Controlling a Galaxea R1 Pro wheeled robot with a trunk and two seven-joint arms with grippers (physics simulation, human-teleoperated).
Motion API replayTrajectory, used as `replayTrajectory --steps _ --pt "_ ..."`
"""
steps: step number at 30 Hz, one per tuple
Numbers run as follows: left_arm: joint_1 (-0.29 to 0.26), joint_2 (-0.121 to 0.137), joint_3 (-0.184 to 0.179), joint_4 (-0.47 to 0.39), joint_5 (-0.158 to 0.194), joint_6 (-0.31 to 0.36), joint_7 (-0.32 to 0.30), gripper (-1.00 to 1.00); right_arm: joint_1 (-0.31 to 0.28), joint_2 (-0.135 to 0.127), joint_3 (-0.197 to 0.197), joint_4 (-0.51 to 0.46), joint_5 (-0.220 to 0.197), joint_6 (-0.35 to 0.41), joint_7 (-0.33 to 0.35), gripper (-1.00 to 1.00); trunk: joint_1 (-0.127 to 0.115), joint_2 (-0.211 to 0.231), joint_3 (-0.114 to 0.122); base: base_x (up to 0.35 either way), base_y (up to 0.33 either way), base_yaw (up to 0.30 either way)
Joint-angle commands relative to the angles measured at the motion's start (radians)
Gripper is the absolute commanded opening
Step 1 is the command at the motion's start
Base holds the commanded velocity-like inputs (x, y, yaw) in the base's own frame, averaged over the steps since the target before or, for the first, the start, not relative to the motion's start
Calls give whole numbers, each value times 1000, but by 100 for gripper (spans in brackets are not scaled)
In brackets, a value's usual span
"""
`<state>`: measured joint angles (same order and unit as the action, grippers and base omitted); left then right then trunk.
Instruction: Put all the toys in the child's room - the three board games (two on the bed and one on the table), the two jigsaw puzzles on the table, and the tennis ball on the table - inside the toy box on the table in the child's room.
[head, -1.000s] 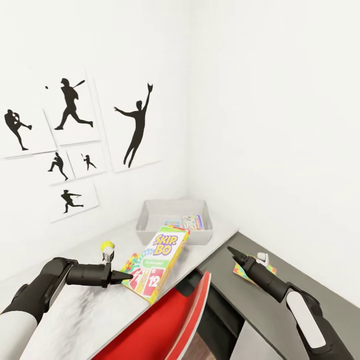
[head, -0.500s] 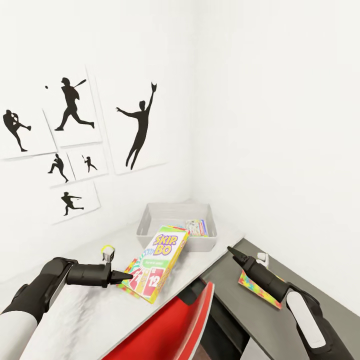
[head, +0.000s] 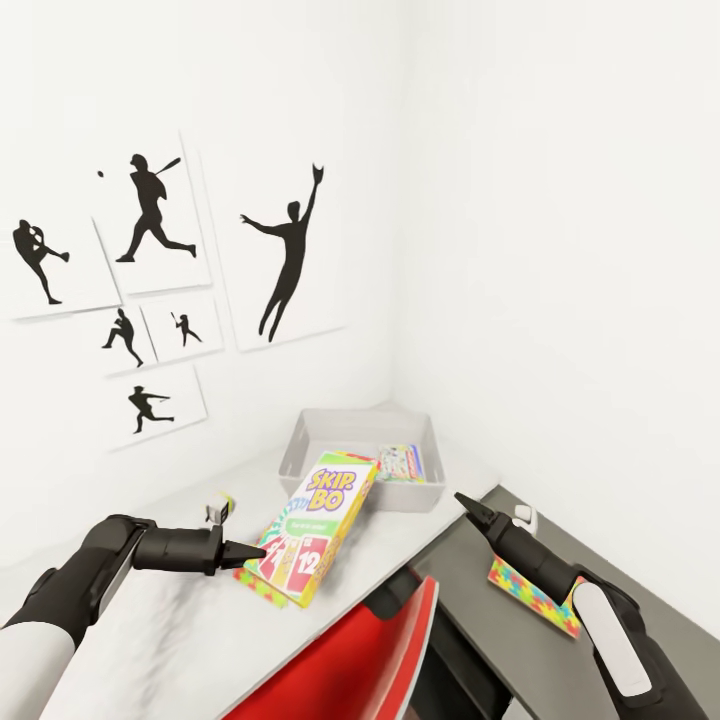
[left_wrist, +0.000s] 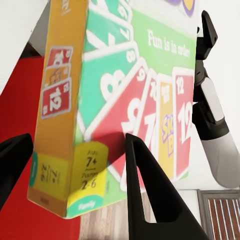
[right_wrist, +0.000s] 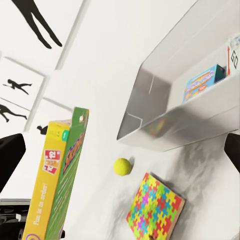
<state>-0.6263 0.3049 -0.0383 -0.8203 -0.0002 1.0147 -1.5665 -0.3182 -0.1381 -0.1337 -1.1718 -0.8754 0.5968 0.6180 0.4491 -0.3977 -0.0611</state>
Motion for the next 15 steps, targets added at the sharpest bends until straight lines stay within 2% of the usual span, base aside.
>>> replayTrajectory --steps 1,15 --pt "-1 1 -3 0 0 8 -4 -100 -1 0 -1 0 -5 8 0 100 1 -2 -2 100 0 29" --pt "-1 0 -6 0 0 8 -4 -100 -1 1 -1 0 -5 6 -1 100 1 -2 -2 14 0 4"
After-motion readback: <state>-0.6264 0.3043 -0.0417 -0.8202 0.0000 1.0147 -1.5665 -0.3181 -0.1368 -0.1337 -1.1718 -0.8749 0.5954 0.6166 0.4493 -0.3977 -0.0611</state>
